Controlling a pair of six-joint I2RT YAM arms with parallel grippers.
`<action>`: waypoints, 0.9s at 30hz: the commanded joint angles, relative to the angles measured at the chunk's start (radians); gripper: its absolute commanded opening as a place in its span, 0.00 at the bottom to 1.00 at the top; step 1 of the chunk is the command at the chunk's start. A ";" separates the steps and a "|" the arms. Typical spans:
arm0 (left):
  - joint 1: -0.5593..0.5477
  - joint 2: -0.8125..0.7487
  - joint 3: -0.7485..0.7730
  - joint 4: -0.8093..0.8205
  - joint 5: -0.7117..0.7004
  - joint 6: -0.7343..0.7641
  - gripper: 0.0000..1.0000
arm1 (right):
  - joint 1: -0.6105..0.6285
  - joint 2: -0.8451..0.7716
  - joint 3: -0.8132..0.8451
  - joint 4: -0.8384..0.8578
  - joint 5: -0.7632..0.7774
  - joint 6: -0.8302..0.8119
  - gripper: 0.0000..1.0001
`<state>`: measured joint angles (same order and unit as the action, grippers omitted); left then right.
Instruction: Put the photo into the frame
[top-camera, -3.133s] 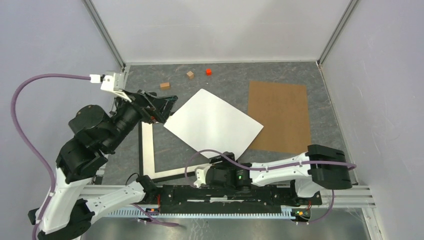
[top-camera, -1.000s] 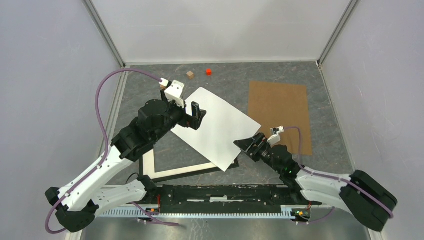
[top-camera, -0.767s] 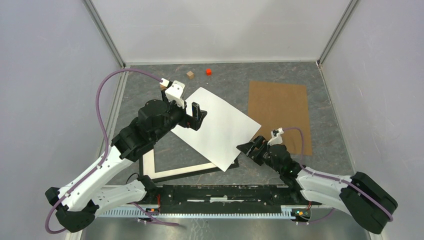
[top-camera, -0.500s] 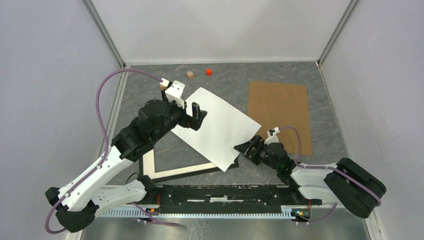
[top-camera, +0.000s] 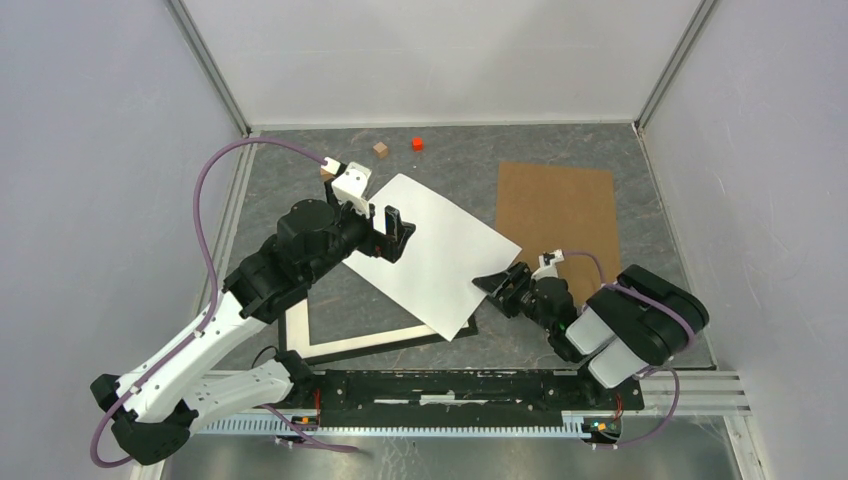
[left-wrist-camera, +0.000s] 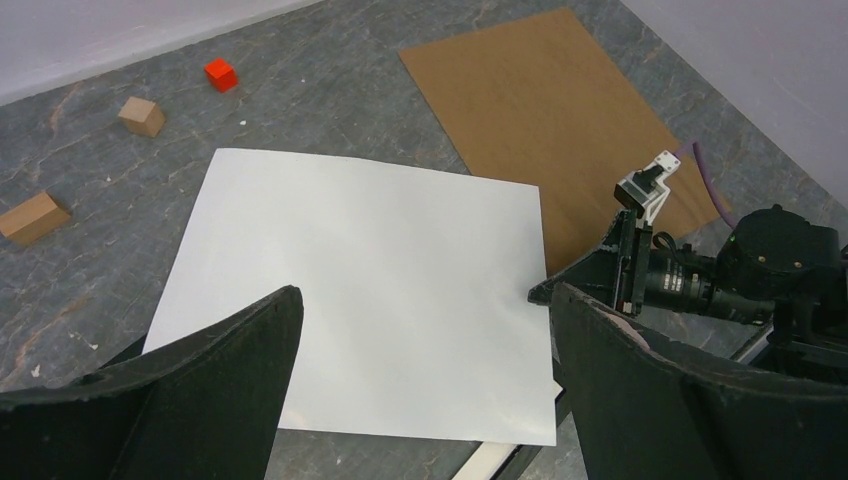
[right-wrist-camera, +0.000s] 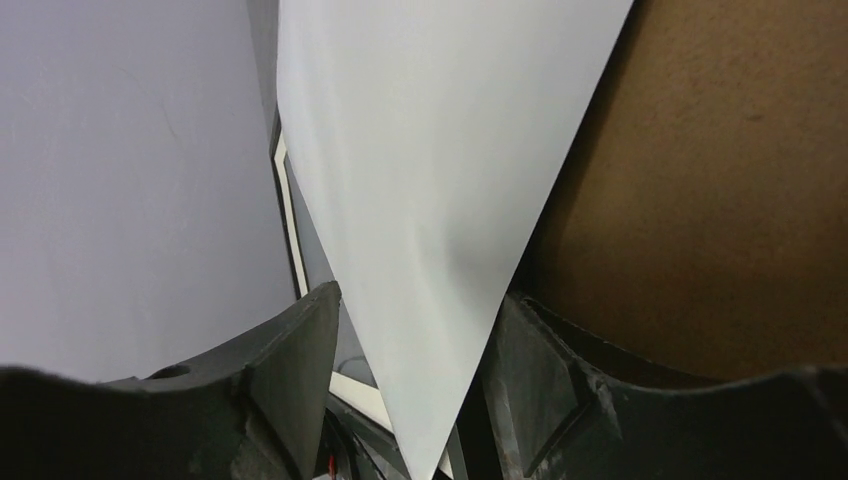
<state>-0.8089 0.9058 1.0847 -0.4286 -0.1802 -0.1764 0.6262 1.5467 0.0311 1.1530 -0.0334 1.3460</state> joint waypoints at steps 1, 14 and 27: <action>0.004 -0.009 -0.003 0.052 0.005 0.040 1.00 | -0.032 0.101 0.031 0.053 -0.008 -0.020 0.64; 0.004 -0.007 -0.013 0.059 -0.005 0.033 1.00 | -0.064 0.107 0.147 0.011 0.051 -0.227 0.03; 0.003 -0.071 0.158 0.007 0.014 -0.020 1.00 | -0.036 -0.215 0.654 -0.710 -0.138 -0.770 0.00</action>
<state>-0.8089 0.8989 1.1103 -0.4400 -0.1787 -0.1776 0.5644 1.3598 0.4866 0.6777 -0.0669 0.7727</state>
